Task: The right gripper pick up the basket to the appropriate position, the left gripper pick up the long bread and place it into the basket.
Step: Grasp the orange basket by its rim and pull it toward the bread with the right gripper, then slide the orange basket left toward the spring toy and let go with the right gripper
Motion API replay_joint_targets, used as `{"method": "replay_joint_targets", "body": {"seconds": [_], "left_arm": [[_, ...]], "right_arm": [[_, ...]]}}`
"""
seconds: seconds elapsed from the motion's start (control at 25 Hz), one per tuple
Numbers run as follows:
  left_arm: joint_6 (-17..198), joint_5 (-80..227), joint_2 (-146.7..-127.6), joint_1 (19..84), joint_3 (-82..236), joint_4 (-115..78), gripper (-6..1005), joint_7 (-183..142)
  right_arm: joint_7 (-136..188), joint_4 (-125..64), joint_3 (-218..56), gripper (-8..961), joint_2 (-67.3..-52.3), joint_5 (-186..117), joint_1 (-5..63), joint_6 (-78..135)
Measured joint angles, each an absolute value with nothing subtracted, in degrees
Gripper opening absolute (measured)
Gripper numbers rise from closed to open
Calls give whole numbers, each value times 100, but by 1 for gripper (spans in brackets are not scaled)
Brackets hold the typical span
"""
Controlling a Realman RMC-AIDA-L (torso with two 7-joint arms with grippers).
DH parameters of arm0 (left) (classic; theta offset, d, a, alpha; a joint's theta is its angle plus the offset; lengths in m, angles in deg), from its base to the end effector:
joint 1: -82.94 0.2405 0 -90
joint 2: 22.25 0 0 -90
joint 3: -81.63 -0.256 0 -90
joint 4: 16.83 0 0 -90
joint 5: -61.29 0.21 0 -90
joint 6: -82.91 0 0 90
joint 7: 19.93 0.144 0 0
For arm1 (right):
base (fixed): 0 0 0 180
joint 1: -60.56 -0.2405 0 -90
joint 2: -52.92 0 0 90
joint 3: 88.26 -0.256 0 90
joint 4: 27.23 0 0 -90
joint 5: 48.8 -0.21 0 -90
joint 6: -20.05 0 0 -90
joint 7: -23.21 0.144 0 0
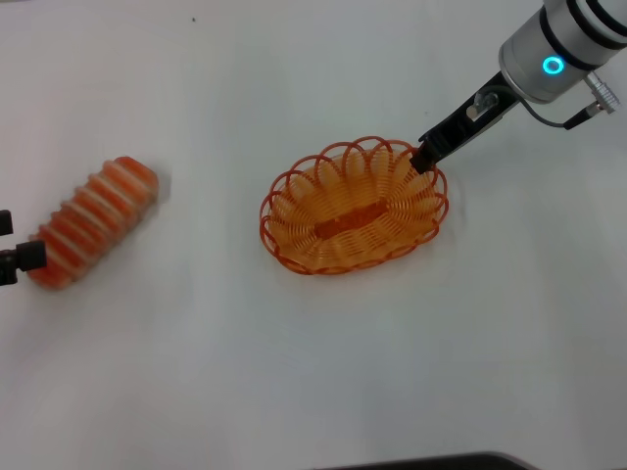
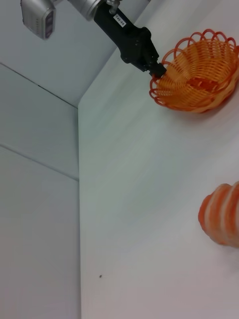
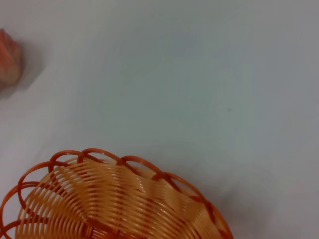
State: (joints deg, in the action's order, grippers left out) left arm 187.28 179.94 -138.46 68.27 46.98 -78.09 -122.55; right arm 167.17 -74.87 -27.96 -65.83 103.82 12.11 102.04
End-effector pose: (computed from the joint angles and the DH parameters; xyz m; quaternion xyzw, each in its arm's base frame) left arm -0.3156 0.2576 0.0911 -0.8975 -0.3711 -0.1868 0.1483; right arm 0.2093 0.3960 -0.0154 -0.8725 0.4443 -0.1430 0.1449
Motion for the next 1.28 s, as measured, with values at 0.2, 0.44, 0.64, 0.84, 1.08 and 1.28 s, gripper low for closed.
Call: {"method": "replay_joint_targets", "body": {"seconds": [0.2,0.44,0.64,0.84,1.08,1.28], "left_arm": [[18733,17995,-13846,6812,4700,-7808,846,-12253],[18743,17998,-13835,6805,4700,-7810,846,-12250],[18809,17986,-13858,6786,4699,-7932,846,-12264],[18821,17983,-13880,6753,4700,-7988,845,-12288],[18821,17979,-13880,6704,4700,-7992,845,-12284],[18821,17976,-13876,6669,4700,-7993,845,-12279]], "right_arm": [[16727,-7530,-2859,66,-6572,10336,1228,10230],[16595,-7612,-3368,39,-6478,9963,1270,10505],[16376,-7617,-4098,35,-6327,9138,1488,10707],[16383,-7430,-4431,51,-6234,8786,1702,10481],[16420,-6908,-4511,76,-6230,8770,1768,10070],[16391,-6568,-4566,98,-6275,8762,1784,9643]]}}
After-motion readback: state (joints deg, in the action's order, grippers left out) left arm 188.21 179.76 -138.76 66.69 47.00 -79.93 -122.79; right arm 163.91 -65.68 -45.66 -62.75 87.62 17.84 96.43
